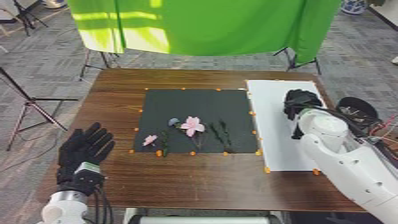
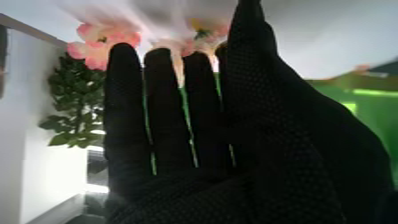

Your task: Arrange flowers

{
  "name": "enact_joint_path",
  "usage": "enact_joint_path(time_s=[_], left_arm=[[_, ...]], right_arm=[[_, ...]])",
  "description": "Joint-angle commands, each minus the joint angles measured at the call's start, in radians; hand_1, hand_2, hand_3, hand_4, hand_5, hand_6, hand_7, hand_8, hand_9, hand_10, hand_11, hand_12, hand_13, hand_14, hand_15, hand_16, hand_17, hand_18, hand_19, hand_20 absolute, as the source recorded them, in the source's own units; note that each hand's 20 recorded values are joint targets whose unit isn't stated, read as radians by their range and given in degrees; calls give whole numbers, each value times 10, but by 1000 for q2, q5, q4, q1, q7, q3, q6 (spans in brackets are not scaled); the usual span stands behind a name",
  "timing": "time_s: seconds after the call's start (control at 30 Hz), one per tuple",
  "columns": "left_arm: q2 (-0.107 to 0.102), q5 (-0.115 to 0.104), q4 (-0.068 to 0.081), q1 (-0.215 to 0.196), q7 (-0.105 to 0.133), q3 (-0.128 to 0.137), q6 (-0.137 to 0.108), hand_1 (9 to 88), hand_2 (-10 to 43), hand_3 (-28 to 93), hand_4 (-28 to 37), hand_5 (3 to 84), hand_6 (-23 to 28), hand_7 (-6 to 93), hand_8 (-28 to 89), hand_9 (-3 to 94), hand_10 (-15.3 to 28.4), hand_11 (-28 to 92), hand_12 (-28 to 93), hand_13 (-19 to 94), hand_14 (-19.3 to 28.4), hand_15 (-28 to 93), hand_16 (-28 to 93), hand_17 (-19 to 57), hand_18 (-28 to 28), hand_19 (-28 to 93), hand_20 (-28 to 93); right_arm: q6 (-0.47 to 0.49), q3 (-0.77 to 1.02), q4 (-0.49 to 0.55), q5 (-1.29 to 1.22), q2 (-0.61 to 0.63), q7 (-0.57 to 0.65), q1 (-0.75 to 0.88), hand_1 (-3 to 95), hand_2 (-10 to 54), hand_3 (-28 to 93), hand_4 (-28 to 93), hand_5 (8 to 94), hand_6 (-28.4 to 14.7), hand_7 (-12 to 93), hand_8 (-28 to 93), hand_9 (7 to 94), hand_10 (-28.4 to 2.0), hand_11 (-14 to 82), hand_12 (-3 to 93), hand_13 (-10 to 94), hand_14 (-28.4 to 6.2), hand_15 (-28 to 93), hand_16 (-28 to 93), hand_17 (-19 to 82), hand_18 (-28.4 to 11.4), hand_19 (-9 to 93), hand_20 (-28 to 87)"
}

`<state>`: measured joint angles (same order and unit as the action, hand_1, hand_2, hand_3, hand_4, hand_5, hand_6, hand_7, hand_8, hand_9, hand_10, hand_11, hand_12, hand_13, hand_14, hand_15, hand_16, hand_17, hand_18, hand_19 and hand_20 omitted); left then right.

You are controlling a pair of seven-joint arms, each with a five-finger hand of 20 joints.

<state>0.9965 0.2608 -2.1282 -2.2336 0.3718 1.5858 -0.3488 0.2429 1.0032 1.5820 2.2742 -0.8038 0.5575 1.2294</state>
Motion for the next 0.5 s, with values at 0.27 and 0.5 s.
enact_joint_path(time_s=[0.27, 0.5], left_arm=[[3, -2, -1, -5, -11, 2, 0, 308, 170, 707, -283, 463, 113, 201, -100, 414, 174, 350, 116, 298, 187, 527, -105, -61, 169, 437, 101], [6, 0, -3, -9, -8, 1, -1, 307, 171, 706, -283, 463, 113, 200, -100, 414, 174, 350, 116, 299, 187, 526, -105, -61, 170, 437, 101]], right_arm=[[-82, 7, 14, 20, 26, -40, 101, 614, -77, 700, -283, 732, 38, 168, -10, 884, -83, 54, 331, 775, -51, 183, 416, 313, -158, 671, 289], [-141, 15, 78, 38, 39, -54, 119, 624, -85, 693, -283, 781, 33, 173, 17, 909, -81, 74, 366, 798, -50, 210, 440, 323, -159, 698, 302]])
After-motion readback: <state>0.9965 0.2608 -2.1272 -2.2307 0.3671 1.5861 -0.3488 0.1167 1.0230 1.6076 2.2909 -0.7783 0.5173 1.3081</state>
